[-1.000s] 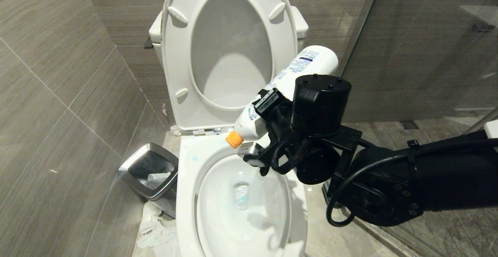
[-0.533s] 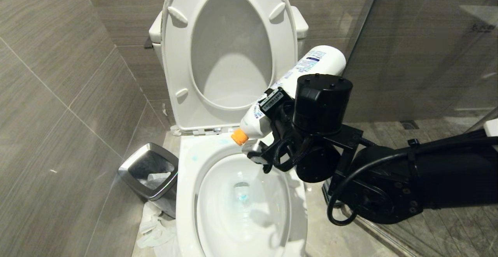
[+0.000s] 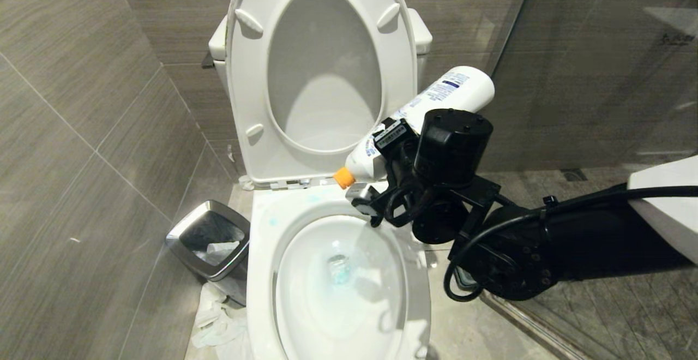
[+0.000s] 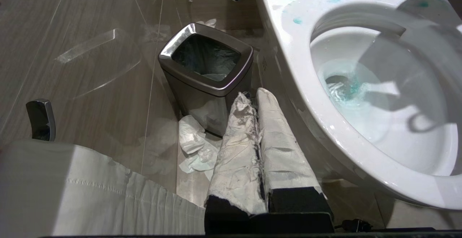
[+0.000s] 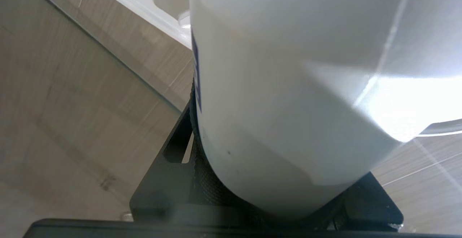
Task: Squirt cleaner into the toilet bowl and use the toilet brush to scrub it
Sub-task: Pour in the cleaning agent
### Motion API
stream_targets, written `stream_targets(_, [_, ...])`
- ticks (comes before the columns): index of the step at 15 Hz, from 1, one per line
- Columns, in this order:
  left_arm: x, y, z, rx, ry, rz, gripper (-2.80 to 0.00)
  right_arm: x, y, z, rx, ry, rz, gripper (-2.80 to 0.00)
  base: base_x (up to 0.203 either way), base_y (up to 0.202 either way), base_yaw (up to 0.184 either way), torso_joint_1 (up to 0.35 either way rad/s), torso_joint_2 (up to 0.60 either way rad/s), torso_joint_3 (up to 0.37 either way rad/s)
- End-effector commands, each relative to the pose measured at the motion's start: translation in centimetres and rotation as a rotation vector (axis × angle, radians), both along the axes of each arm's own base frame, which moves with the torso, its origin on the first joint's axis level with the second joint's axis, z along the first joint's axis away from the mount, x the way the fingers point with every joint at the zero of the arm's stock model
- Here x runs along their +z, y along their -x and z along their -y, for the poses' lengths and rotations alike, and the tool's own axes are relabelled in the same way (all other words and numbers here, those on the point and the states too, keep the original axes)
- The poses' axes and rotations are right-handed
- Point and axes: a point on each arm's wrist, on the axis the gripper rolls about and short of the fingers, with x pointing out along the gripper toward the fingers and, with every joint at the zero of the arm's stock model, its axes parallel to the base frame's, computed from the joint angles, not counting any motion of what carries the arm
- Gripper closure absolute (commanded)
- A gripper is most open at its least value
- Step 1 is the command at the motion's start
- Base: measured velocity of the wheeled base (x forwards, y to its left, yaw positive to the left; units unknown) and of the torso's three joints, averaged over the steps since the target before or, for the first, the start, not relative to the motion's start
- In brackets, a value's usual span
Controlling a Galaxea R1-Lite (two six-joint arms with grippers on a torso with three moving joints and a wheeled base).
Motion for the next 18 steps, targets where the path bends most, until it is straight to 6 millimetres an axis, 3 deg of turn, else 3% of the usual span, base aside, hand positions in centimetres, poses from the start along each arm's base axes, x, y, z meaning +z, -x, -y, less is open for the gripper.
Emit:
stream_targets(1, [0.0,0.0,0.0,0.0,0.0,-0.001,0.0,-1.2,-0.6,-0.4,-0.007,0.005,0.005,0.0,0.0,0.0,0.0,0.0,0.0,0.0])
stream_targets(7, [0.0,0.0,0.0,0.0,0.0,-0.001,0.0,-2.3,-0.9,-1.2,0.006,-0.036,-0.002,0.0,0.0,0.0,0.0,0.0,0.0,0.0])
stream_targets(14, [0.0,0.0,0.0,0.0,0.0,-0.001,0.0,-2.9,0.9,-3.0,0.066,-0.036,-0.014,0.0,0.0,0.0,0.0,0.0,0.0,0.0])
stream_targets(18, [0.0,0.0,0.0,0.0,0.0,-0.001,0.0,-2.7,1.6,-3.1,0.083,-0.048,-0.019,0.0,0.0,0.0,0.0,0.0,0.0,0.0])
